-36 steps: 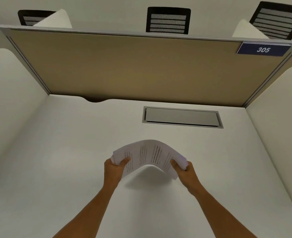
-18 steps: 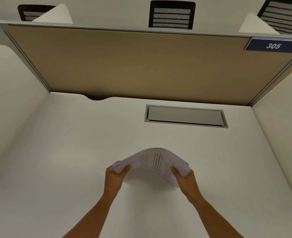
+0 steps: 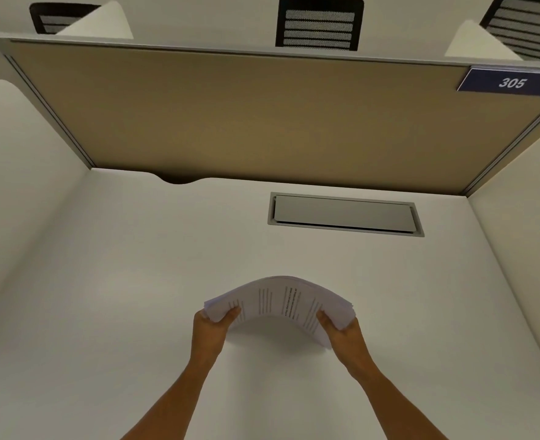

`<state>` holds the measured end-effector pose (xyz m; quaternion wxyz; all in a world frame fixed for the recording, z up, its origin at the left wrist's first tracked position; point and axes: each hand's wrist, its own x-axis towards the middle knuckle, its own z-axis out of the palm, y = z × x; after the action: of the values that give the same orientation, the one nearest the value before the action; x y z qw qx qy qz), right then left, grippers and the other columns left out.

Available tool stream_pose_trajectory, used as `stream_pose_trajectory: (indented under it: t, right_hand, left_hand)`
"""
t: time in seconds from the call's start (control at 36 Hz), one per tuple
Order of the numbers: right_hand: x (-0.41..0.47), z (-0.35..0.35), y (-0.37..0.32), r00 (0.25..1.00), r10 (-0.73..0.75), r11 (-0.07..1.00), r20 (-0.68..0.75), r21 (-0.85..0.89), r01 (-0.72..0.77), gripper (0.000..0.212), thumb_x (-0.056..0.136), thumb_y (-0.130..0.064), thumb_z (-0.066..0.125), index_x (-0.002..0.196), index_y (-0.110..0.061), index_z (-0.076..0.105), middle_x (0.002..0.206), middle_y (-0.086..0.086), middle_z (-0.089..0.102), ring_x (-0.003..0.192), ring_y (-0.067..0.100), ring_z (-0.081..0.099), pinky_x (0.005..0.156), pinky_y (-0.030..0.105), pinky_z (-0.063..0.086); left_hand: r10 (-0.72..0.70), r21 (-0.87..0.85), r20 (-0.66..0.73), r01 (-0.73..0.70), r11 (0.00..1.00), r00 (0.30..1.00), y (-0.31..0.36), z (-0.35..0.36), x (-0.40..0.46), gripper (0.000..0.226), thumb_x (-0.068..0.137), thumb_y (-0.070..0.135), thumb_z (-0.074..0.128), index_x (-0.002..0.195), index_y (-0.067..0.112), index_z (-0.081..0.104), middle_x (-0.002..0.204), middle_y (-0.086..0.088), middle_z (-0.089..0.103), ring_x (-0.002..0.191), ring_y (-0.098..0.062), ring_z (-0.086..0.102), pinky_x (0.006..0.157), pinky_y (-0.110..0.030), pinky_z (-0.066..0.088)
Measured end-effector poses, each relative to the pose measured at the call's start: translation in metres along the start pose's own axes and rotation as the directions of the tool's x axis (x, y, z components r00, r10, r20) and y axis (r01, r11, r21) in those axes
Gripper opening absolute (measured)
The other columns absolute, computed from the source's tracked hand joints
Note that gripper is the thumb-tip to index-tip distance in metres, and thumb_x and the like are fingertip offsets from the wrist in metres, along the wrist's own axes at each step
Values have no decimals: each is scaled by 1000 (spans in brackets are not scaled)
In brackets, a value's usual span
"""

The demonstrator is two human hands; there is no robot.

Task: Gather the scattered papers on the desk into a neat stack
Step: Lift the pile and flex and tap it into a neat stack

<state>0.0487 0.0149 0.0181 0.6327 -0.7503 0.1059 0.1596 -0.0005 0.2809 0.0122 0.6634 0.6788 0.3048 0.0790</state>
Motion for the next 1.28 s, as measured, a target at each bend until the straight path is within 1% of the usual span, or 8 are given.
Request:
stream_pose_trajectory:
  t: [0.14, 0.36, 0.42, 0.56, 0.67, 0.75, 1.03, 1.28]
  right_hand:
    - [-1, -1, -9, 999, -27, 1000, 36, 4, 27, 41, 93, -23, 67, 97, -64, 64, 98, -34, 67, 94, -12, 65, 68, 5, 53]
    - [1, 5, 1, 1000, 12, 1000, 15, 9, -12, 31, 92, -22, 69, 112, -41, 58, 100, -20, 70, 96, -6, 66, 66, 7, 54]
    - [3, 6, -3, 1000, 1, 1000, 28, 14, -2, 29, 94, -23, 67, 107, -48, 61, 97, -23, 73, 97, -5, 67, 68, 8, 54]
    - [4, 2, -10, 997, -52, 999, 53, 11, 52, 55, 94, -19, 66, 99, -72, 54, 97, -38, 62, 97, -17, 61, 67, 4, 52]
    - [3, -1, 0, 995, -65, 998, 80, -13, 66, 45, 91, -17, 70, 113, -54, 58, 107, -25, 65, 107, -2, 63, 72, 10, 55]
    - [3, -1, 0, 992, -94, 996, 80, -1, 94, 50, 88, -12, 74, 111, -55, 62, 104, -33, 59, 105, -10, 59, 73, 10, 54]
    - [11, -11, -9, 995, -64, 998, 72, 16, 63, 26, 84, -30, 77, 109, -38, 75, 108, -11, 75, 101, 3, 69, 77, 21, 57]
    - [12, -12, -10, 998, -26, 999, 56, 33, 25, 23, 82, -32, 78, 96, -50, 75, 97, -15, 77, 90, 2, 72, 68, 13, 56]
  left_hand:
    - [1, -26, -48, -3, 1000, 999, 0, -3, 1, 28, 74, 9, 82, 87, 32, 71, 77, 12, 76, 75, -4, 72, 58, -15, 57]
    - [-46, -18, -6, 46, 999, 999, -12, 1, -4, 37, 74, 2, 80, 105, 15, 64, 92, 1, 73, 86, -15, 70, 63, -16, 59]
    - [-46, -24, -22, 45, 999, 999, -10, 2, -3, 39, 73, 3, 81, 106, 16, 64, 92, 1, 73, 84, -14, 71, 63, -17, 60]
    - [-13, -56, -55, 10, 998, 998, -8, 0, -1, 36, 71, 4, 82, 97, 25, 69, 86, 7, 76, 79, -8, 73, 63, -19, 60]
    - [-28, -8, 5, 28, 1000, 1000, -14, -2, -1, 45, 72, 3, 82, 111, 14, 63, 95, 0, 73, 87, -16, 71, 68, -21, 61]
    - [-60, 11, 36, 60, 998, 998, -18, -3, -2, 48, 72, 4, 82, 114, 14, 62, 97, -2, 71, 90, -16, 68, 71, -20, 60]
    - [-16, 32, -25, 17, 999, 1000, 6, -11, 5, 21, 72, 12, 83, 81, 29, 74, 75, 11, 76, 70, -7, 72, 51, -13, 53]
    - [-25, 26, -50, 27, 999, 998, 12, -7, 8, 20, 69, 17, 86, 80, 27, 72, 71, 13, 76, 67, -4, 71, 49, -14, 53]
